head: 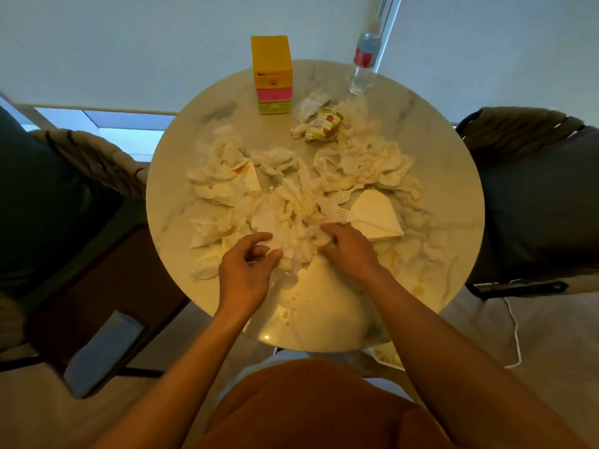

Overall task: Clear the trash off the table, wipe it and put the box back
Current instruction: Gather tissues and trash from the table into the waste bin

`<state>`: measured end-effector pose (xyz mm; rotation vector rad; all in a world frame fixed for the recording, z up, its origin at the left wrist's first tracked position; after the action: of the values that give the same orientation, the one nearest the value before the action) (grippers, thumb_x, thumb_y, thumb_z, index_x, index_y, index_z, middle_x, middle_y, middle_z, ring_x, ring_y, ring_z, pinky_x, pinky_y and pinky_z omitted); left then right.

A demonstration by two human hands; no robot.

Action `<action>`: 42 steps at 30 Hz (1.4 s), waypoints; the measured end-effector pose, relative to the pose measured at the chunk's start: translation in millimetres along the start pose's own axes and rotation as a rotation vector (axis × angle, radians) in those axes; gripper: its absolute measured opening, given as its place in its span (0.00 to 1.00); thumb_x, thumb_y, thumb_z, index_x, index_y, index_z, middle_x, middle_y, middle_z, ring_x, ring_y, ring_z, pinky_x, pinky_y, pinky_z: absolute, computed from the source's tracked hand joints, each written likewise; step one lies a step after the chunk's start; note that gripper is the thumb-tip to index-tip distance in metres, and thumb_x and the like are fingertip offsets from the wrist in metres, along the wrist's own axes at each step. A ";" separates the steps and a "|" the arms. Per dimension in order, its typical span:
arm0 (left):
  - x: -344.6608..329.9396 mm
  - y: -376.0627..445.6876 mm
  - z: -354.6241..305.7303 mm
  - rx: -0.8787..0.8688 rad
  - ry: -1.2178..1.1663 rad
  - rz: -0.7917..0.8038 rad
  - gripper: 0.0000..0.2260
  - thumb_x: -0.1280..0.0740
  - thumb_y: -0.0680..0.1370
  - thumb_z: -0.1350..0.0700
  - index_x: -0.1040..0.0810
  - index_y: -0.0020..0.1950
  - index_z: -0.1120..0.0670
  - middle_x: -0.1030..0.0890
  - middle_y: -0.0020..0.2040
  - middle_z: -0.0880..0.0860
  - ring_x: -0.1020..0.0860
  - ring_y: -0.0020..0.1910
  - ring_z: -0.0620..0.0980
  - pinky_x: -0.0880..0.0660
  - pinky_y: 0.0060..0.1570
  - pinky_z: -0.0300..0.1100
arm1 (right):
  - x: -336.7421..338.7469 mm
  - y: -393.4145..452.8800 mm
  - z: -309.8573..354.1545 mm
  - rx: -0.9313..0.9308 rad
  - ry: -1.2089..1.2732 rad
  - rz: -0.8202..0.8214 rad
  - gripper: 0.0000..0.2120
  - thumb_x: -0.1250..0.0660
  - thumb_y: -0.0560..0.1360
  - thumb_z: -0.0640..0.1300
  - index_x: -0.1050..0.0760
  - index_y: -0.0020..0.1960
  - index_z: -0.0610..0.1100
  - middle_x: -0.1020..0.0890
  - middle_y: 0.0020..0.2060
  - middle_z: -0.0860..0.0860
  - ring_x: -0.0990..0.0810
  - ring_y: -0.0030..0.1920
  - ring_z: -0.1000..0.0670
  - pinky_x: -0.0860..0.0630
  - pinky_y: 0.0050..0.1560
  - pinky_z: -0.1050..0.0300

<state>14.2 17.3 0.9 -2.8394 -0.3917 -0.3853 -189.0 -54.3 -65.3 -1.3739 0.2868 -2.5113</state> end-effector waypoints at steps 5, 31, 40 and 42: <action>9.6 -13.0 -9.9 0.120 -0.181 0.047 0.17 0.28 0.73 0.60 0.22 0.59 0.47 0.20 0.41 0.49 0.21 0.43 0.43 0.22 0.52 0.39 | -3.3 -2.8 1.0 0.006 -0.015 -0.130 0.09 0.35 0.76 0.42 0.19 0.52 0.42 0.19 0.50 0.44 0.22 0.51 0.44 0.27 0.49 0.53; -147.0 -108.6 -50.5 0.038 -0.296 -0.166 0.05 0.32 0.77 0.60 0.19 0.48 0.50 0.17 0.38 0.48 0.18 0.40 0.44 0.21 0.40 0.40 | 129.5 -124.4 -144.5 -0.145 0.987 -0.121 0.09 0.35 0.75 0.31 0.21 0.41 0.42 0.19 0.42 0.46 0.18 0.37 0.51 0.20 0.39 0.62; -258.9 -158.1 -29.2 0.041 -0.166 -0.094 0.10 0.32 0.74 0.71 0.24 0.42 0.55 0.21 0.39 0.55 0.20 0.38 0.44 0.22 0.43 0.42 | 130.1 -178.1 -290.6 -0.291 0.990 -0.022 0.06 0.32 0.75 0.38 0.19 0.51 0.44 0.16 0.44 0.50 0.16 0.47 0.51 0.19 0.47 0.61; -278.8 -169.1 -30.5 0.030 -0.132 -0.018 0.10 0.32 0.74 0.71 0.24 0.42 0.56 0.21 0.39 0.54 0.21 0.38 0.44 0.22 0.42 0.39 | 126.2 -187.5 -310.7 -0.315 1.029 -0.017 0.04 0.31 0.75 0.40 0.19 0.49 0.47 0.15 0.43 0.52 0.16 0.45 0.52 0.19 0.47 0.60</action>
<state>-301.5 102.8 -16.8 -2.8424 -0.4452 -0.1948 -542.1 96.7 -75.0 -0.0101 0.8736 -3.0447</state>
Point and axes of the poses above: each hand's wrist, its own y-axis towards the middle knuckle, its own x-axis out of the back of the hand, z = x × y, the point moved 4 cm from there along y, towards the middle knuckle
